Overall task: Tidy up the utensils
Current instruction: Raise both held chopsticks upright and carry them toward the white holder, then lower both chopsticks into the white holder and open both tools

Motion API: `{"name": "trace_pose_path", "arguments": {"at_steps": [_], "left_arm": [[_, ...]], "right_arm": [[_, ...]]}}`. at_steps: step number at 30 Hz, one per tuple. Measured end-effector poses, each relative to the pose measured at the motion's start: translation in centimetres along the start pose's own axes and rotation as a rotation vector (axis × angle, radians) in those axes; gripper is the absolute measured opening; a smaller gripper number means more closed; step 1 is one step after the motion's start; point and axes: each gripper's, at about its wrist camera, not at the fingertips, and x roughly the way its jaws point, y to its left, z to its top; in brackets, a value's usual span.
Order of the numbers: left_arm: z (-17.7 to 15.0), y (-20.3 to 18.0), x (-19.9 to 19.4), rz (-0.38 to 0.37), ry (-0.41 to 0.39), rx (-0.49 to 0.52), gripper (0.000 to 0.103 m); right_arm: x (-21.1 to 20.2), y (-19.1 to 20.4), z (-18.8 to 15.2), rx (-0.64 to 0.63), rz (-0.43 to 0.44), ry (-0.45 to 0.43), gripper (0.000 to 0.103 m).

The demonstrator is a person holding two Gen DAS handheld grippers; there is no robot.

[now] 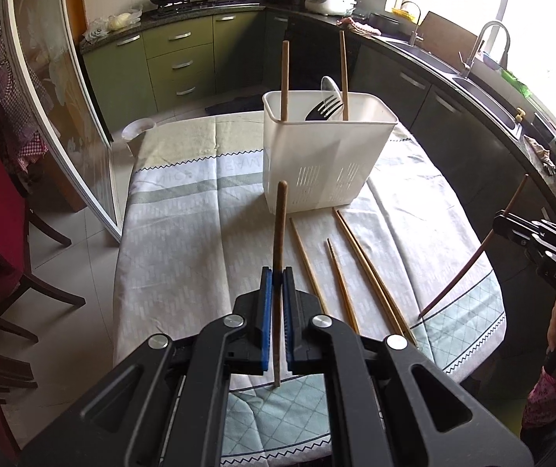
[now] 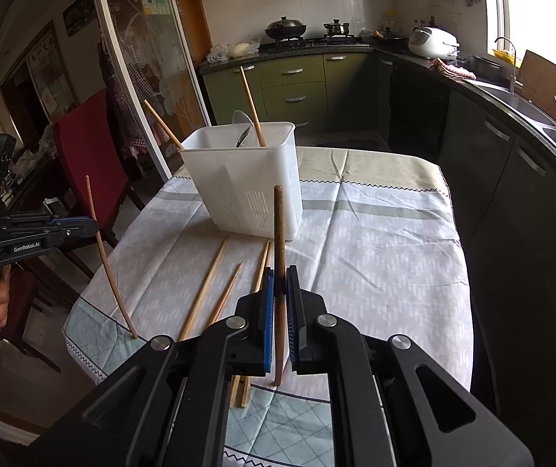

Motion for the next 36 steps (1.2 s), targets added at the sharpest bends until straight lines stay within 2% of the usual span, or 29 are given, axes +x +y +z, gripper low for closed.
{"name": "trace_pose_path", "arguments": {"at_steps": [9, 19, 29, 36], "left_arm": [[-1.0, -0.5, -0.9, -0.002, -0.015, 0.022, 0.005], [-0.7, -1.0, -2.2, -0.011, -0.046, 0.038, 0.005], [0.9, -1.3, -3.0, -0.019, -0.079, 0.043, 0.005], [2.8, -1.8, -4.4, -0.029, -0.106, 0.057, 0.005]], "right_arm": [[-0.5, 0.1, -0.2, -0.011, -0.006, 0.0, 0.007], [-0.9, 0.6, 0.2, -0.024, 0.001, -0.014, 0.007], [-1.2, 1.3, 1.2, -0.04, 0.021, -0.019, 0.007], [-2.2, 2.5, 3.5, -0.063, 0.052, -0.039, 0.007]]}}
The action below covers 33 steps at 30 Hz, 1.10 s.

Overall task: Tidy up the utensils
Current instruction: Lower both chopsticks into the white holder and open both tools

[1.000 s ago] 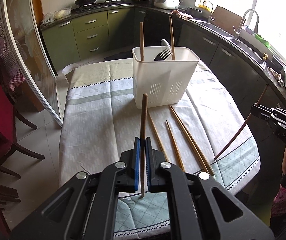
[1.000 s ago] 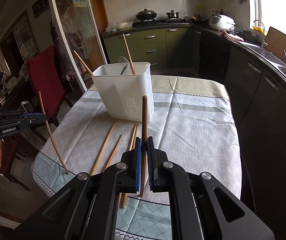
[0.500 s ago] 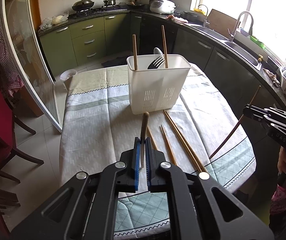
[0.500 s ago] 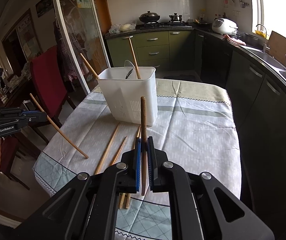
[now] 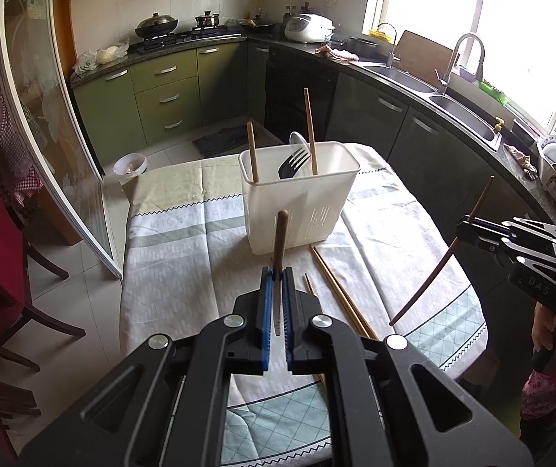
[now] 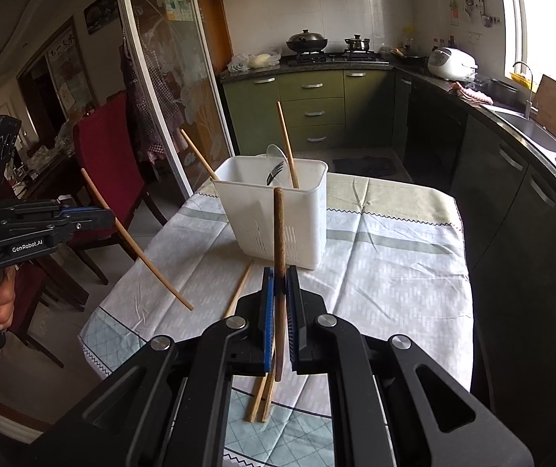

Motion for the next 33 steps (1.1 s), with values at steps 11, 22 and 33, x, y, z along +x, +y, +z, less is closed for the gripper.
{"name": "trace_pose_path", "arguments": {"at_steps": [11, 22, 33], "left_arm": [[7.2, -1.9, -3.9, -0.014, -0.096, 0.04, 0.005], [14.4, -2.8, -5.6, -0.01, -0.229, 0.035, 0.005], [15.9, -1.7, 3.5, 0.022, -0.132, 0.008, 0.005]], "right_arm": [[-2.9, 0.5, 7.0, 0.008, 0.047, -0.097, 0.007], [-4.2, -0.5, 15.5, 0.041, 0.002, -0.261, 0.007], [5.8, -2.6, 17.8, 0.062, -0.035, -0.172, 0.007]]}}
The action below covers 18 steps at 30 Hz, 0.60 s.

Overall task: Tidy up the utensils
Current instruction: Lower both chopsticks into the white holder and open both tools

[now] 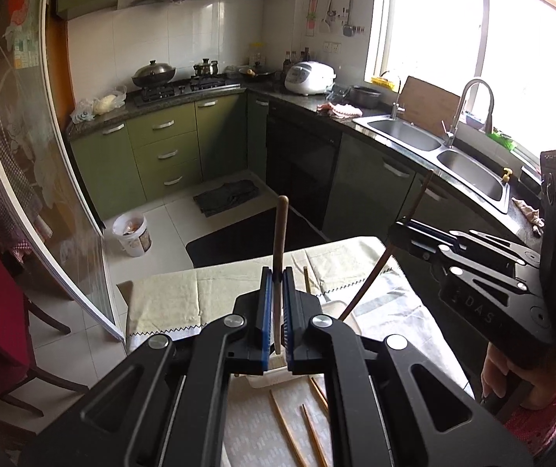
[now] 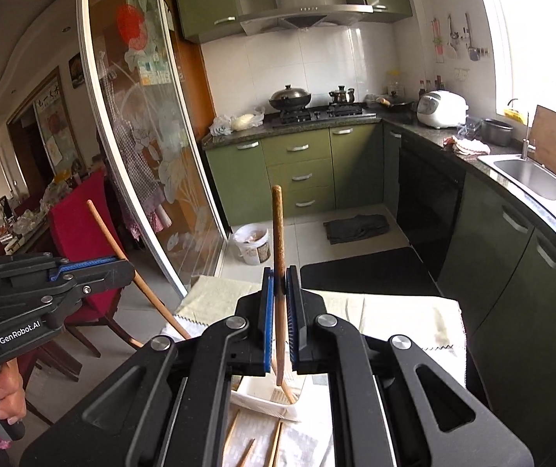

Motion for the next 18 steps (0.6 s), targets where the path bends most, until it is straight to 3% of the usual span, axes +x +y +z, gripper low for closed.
{"name": "trace_pose_path", "arguments": {"at_steps": [7, 9, 11, 13, 15, 18], "left_arm": [[-3.4, 0.6, 4.9, -0.007, 0.12, -0.008, 0.006], [-3.7, 0.8, 5.3, -0.009, 0.132, -0.012, 0.01], [-3.8, 0.8, 5.1, -0.01, 0.131, -0.015, 0.02], [-3.8, 0.8, 4.4, -0.01, 0.121, -0.011, 0.021], [-3.9, 0.7, 3.4, -0.017, 0.114, -0.009, 0.024], [-4.6, 0.4, 1.4, -0.032, 0.101, -0.005, 0.037]], "right_arm": [[5.4, -0.4, -4.6, -0.016, -0.011, 0.123, 0.007], [5.9, -0.4, -5.2, -0.017, -0.006, 0.135, 0.008], [6.0, -0.4, -5.8, -0.021, -0.006, 0.14, 0.01], [5.6, -0.3, -6.2, -0.025, -0.011, 0.135, 0.011], [4.8, -0.3, -6.3, -0.026, -0.007, 0.129, 0.018], [2.6, -0.1, -6.6, -0.02, 0.007, 0.099, 0.02]]}}
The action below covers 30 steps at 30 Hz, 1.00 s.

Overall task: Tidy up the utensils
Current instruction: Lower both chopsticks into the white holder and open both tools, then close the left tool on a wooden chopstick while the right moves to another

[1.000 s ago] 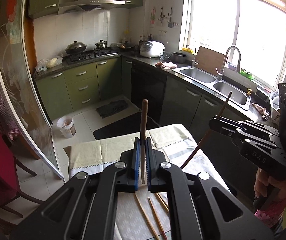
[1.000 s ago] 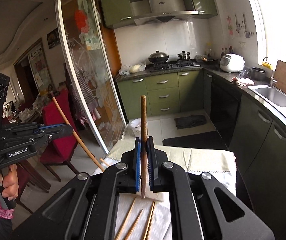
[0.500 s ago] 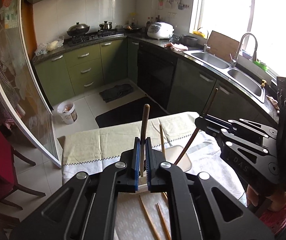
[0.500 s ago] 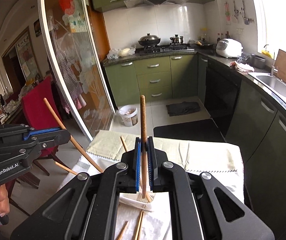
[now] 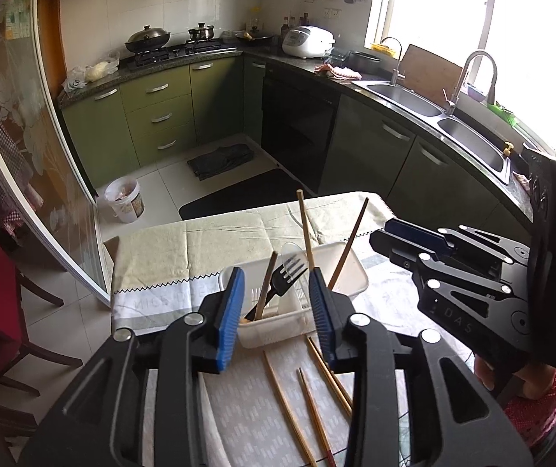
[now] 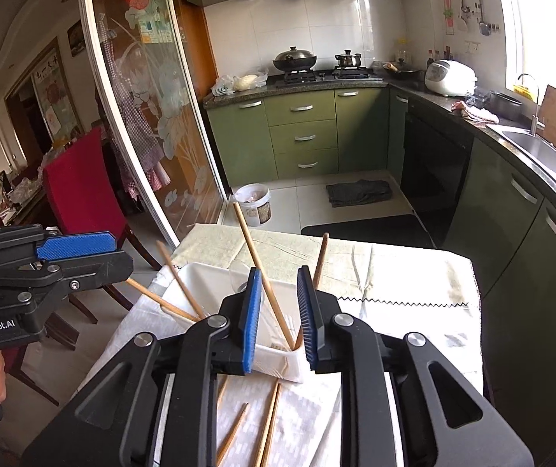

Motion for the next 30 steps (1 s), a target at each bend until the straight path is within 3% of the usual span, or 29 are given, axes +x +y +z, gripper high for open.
{"name": "trace_pose_path", "arguments": {"at_steps": [3, 7, 10, 14, 17, 21, 23, 25, 30], "left_arm": [[-1.6, -0.3, -1.5, -0.014, 0.0, 0.012, 0.042], [-5.6, -0.6, -0.9, -0.046, 0.088, -0.004, 0.057], [-9.5, -0.5, 1.8, -0.043, 0.183, -0.026, 0.065], [-13.8, -0.1, 7.8, -0.055, 0.364, -0.088, 0.064], [-15.0, 0.0, 11.1, -0.013, 0.413, -0.118, 0.064], [-15.1, -0.2, 13.7, 0.041, 0.42, -0.136, 0.053], [-15.2, -0.2, 14.9, 0.07, 0.424, -0.153, 0.035], [-15.3, 0.1, 15.9, 0.085, 0.425, -0.185, 0.026], [-15.4, -0.4, 16.8, 0.122, 0.389, -0.201, 0.023]], "right_arm": [[-2.9, -0.2, -1.3, 0.007, 0.012, -0.03, 0.022], [-5.9, -1.3, -5.0, 0.028, -0.002, -0.023, 0.027], [-6.9, -2.6, -8.9, 0.05, -0.007, 0.023, 0.028], [-6.9, -4.5, -13.8, 0.102, -0.019, 0.095, 0.031], [-6.6, -5.6, -16.7, 0.144, -0.003, 0.133, 0.031], [-6.4, -6.6, -19.7, 0.199, 0.025, 0.142, 0.031], [-6.3, -6.9, -20.3, 0.23, 0.055, 0.14, 0.034], [-6.2, -6.9, -20.9, 0.25, 0.08, 0.134, 0.035], [-6.0, -6.5, -21.0, 0.264, 0.117, 0.127, 0.035]]}}
